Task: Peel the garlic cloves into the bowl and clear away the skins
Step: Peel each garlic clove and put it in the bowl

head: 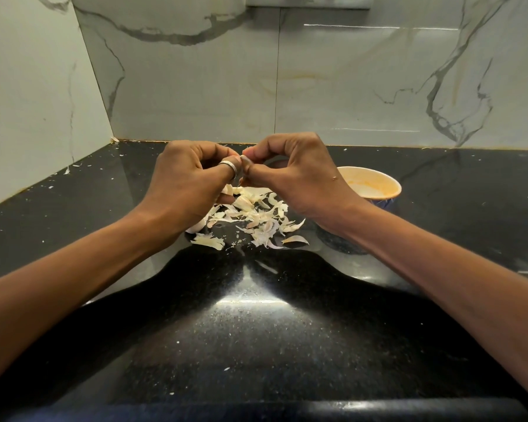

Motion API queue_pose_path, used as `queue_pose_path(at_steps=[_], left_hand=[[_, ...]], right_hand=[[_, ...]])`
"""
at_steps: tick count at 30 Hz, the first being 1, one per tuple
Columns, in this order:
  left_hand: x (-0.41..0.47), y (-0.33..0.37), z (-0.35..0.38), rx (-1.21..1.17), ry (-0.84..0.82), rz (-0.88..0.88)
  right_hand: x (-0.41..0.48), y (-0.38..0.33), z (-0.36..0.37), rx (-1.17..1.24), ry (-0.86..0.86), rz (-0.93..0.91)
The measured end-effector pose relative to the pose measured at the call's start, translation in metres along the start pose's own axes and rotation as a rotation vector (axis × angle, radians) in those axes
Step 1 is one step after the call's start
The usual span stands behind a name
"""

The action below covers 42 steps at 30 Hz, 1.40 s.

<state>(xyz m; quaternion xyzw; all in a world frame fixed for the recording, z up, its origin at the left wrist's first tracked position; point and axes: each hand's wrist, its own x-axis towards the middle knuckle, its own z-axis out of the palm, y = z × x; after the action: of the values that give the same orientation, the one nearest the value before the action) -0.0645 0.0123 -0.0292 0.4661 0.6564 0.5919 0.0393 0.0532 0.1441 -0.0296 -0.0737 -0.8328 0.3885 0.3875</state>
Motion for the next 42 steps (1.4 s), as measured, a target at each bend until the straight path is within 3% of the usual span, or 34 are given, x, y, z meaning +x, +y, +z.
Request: queue_pose_path(at_steps=[11,18,32,42], left_hand=[[0.004,0.003,-0.006,-0.018,-0.008,0.008],[0.010,0.005,-0.010,-0.053,0.138,0.001],[0.003,-0.002,-0.005,0.071,0.020,0.086],[0.003,-0.006,-0.003,0.104,-0.131,0.098]], right_hand=[[-0.002,-0.006,0.001,0.147,-0.017,0.048],[0.000,-0.007,-0.004,0.112,0.063,0.069],[0.000,0.001,0.004,0.039,0.039,0.051],[-0.001,-0.003,0.001,0.238,0.082,0.176]])
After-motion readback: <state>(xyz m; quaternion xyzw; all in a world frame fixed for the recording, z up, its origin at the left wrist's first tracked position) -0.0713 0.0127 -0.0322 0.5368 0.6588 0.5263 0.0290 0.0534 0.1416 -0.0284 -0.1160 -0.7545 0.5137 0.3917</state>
